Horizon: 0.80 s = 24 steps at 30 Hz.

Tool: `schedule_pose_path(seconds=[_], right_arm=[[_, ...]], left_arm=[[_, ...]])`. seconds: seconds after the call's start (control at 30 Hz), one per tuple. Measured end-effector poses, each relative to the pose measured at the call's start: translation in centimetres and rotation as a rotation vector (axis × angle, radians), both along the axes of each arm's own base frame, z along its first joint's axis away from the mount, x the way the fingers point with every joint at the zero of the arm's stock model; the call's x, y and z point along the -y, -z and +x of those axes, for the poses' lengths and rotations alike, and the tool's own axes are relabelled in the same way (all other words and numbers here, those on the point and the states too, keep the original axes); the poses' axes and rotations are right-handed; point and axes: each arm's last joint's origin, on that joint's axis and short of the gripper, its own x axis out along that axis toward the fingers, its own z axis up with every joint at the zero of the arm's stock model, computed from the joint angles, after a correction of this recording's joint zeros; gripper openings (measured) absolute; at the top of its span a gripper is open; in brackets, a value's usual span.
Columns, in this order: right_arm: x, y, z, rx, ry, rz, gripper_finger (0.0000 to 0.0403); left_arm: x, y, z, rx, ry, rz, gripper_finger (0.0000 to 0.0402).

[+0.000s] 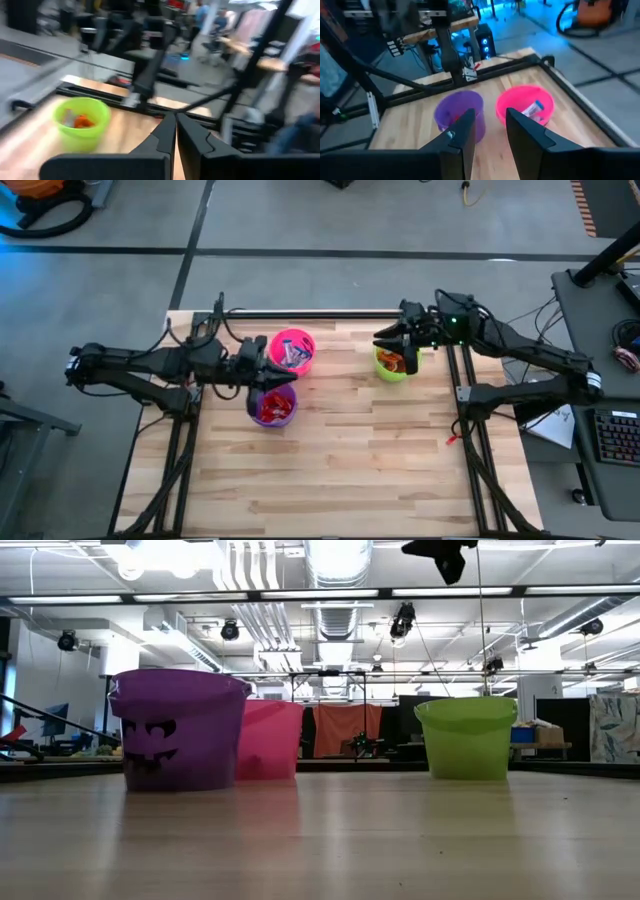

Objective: Sort candy
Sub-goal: Return to Home Position

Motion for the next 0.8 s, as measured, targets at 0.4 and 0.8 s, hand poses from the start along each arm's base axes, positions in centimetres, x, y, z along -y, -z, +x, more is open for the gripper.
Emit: schedule_pose_path(seconds=[0.4,0.8], right_arm=[[-1.1,4.3,-1.9,-0.071,-0.169,-0.157,0.0104],[-2.3,6.3,-4.9,-0.004,-0.181,-0.212,0.0091]], left_arm=[[-0.4,-0.2,1.3,0.079,-0.084,-0.051,0.0000],[-1.1,0.3,-2.2,0.225,-0.088,0.077,0.0000]])
